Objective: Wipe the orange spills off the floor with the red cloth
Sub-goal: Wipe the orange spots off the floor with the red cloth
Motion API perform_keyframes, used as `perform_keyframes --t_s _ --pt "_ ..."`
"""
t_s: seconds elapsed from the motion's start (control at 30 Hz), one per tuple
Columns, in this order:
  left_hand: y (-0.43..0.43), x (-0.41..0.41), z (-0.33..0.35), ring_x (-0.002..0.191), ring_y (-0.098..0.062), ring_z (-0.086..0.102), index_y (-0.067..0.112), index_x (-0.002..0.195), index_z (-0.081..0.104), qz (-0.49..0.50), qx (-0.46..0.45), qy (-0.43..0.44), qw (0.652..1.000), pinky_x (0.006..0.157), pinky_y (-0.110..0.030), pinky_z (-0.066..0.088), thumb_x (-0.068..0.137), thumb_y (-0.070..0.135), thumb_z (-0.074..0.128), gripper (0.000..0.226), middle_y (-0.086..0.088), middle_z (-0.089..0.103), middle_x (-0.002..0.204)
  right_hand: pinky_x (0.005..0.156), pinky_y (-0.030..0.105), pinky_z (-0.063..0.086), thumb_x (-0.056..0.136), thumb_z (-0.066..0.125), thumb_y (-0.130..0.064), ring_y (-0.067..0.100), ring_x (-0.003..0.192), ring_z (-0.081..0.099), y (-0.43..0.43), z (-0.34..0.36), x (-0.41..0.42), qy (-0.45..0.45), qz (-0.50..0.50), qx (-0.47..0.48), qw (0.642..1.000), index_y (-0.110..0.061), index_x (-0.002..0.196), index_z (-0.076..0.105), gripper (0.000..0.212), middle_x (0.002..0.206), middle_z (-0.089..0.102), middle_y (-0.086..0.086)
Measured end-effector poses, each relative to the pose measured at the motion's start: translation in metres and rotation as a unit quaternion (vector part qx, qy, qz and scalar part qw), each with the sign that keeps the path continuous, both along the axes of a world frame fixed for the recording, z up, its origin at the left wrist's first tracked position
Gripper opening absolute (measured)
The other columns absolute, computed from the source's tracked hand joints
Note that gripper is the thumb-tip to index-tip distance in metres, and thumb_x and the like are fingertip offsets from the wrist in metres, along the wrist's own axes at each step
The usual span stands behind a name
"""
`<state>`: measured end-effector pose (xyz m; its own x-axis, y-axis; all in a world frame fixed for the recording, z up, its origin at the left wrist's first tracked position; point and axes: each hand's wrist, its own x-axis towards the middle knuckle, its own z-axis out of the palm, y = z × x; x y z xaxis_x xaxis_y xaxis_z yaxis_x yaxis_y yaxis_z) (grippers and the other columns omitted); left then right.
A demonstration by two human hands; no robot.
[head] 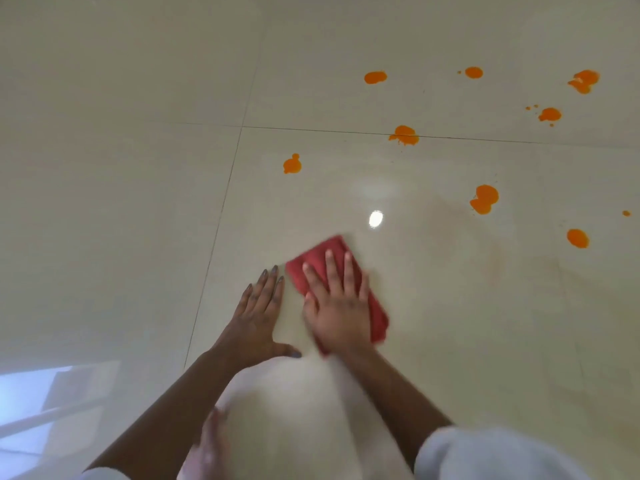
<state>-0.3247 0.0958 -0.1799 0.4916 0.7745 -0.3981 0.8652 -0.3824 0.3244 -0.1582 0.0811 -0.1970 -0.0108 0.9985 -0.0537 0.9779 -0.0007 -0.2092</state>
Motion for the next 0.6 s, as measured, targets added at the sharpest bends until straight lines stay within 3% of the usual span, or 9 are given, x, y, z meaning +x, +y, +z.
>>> perform_keyframes --t_s 0.03,0.1,0.2,0.3,0.37,0.43,0.53,0.6 --pt "0.003 0.000 0.001 0.137 -0.016 -0.025 0.010 0.141 -0.016 0.006 -0.008 0.008 1.000 0.111 -0.032 -0.014 0.045 0.097 0.023 0.135 -0.005 -0.024 0.150 0.108 0.060 0.017 0.085 0.030 -0.043 0.037 0.140 0.023 0.020 -0.002 0.018 -0.016 -0.005 -0.010 1.000 -0.033 0.139 0.040 0.056 0.152 0.030 0.008" --pt "0.003 -0.001 0.002 0.135 -0.017 -0.029 0.009 0.140 -0.019 0.014 -0.015 0.026 0.999 0.109 -0.032 -0.016 0.039 0.099 0.014 0.139 -0.004 -0.030 0.147 0.108 0.059 0.016 0.085 0.024 -0.043 0.037 0.140 0.021 0.027 -0.011 0.054 -0.017 -0.126 -0.008 0.992 -0.032 0.141 0.039 0.058 0.152 0.029 0.009" --pt "-0.002 -0.004 0.005 0.134 -0.018 -0.032 0.009 0.139 -0.023 0.016 -0.034 0.050 0.998 0.111 -0.035 -0.015 0.036 0.100 0.010 0.142 -0.004 -0.036 0.143 0.104 0.062 0.024 0.085 0.030 -0.039 0.041 0.137 0.027 -0.028 -0.010 0.044 0.000 -0.204 0.001 0.979 -0.028 0.139 0.042 0.057 0.150 0.034 0.013" --pt "-0.005 -0.004 0.009 0.133 -0.018 -0.033 0.012 0.132 -0.032 0.023 -0.044 0.039 0.998 0.113 -0.037 -0.012 0.037 0.099 0.013 0.137 -0.003 -0.038 0.143 0.103 0.062 0.029 0.083 0.037 -0.040 0.040 0.136 0.031 -0.068 0.000 -0.001 -0.001 -0.039 -0.019 0.999 -0.030 0.139 0.040 0.057 0.148 0.036 0.012" --pt "-0.006 -0.006 0.009 0.134 -0.018 -0.033 0.013 0.132 -0.032 0.043 -0.043 0.029 0.998 0.112 -0.037 -0.014 0.037 0.100 0.011 0.136 -0.003 -0.036 0.144 0.105 0.061 0.029 0.083 0.037 -0.041 0.036 0.138 0.029 -0.036 0.004 -0.006 -0.006 0.094 -0.002 0.996 -0.033 0.138 0.041 0.055 0.150 0.034 0.007" --pt "-0.006 -0.013 0.006 0.134 -0.019 -0.032 0.010 0.137 -0.026 0.083 -0.035 0.026 0.996 0.112 -0.037 -0.014 0.035 0.100 0.012 0.142 -0.003 -0.035 0.144 0.108 0.061 0.023 0.085 0.031 -0.042 0.033 0.140 0.023 0.014 0.002 0.009 -0.038 0.118 -0.007 0.992 -0.037 0.139 0.038 0.055 0.153 0.029 0.003" --pt "-0.008 -0.034 0.004 0.132 -0.017 -0.034 0.009 0.141 -0.021 0.125 -0.028 0.042 0.991 0.110 -0.036 -0.016 0.030 0.101 0.010 0.148 -0.002 -0.037 0.142 0.110 0.060 0.016 0.086 0.022 -0.043 0.035 0.142 0.015 0.039 -0.005 0.036 -0.017 -0.075 -0.023 0.997 -0.034 0.143 0.034 0.059 0.155 0.023 0.006" --pt "-0.012 -0.045 0.006 0.131 -0.017 -0.035 0.010 0.139 -0.025 0.133 -0.036 0.041 0.990 0.110 -0.035 -0.017 0.030 0.101 0.010 0.146 -0.002 -0.038 0.142 0.107 0.062 0.018 0.085 0.026 -0.041 0.039 0.140 0.018 0.009 -0.005 0.020 0.001 -0.170 -0.006 0.985 -0.028 0.142 0.039 0.059 0.152 0.028 0.011"
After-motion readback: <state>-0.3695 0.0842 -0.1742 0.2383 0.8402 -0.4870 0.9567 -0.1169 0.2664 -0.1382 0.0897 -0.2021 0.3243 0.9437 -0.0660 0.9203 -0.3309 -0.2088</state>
